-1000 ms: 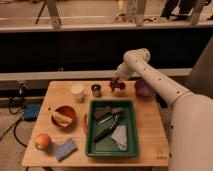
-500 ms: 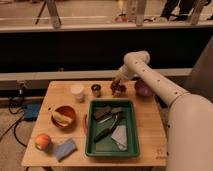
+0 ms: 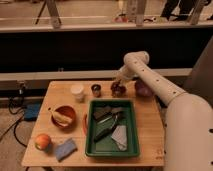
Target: Place grapes in table surface
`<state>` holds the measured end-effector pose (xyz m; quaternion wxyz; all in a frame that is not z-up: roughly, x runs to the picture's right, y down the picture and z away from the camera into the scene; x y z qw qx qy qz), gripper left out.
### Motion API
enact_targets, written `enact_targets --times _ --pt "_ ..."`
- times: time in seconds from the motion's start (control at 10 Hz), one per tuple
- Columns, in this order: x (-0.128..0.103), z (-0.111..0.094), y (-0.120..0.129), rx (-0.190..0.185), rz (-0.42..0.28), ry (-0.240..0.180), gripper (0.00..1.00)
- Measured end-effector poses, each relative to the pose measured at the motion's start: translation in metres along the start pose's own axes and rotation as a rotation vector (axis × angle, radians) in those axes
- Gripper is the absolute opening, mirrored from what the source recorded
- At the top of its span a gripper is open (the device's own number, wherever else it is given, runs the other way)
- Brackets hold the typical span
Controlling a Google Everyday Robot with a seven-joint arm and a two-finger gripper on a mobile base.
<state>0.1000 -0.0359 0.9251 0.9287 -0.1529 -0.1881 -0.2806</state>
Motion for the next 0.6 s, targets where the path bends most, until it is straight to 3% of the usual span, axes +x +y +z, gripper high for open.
enact_targets --times 0.2,0.3,0.6 --pt "-0.0008 0.0019 -0.0007 -0.006 -0.003 -0.004 0.72" --pt "-0.0009 0.0024 -0.0004 -0.007 -0.003 -0.005 0.78" --pt "-0.0003 -0.0012 -0.0021 0.017 -0.003 -0.028 0.80"
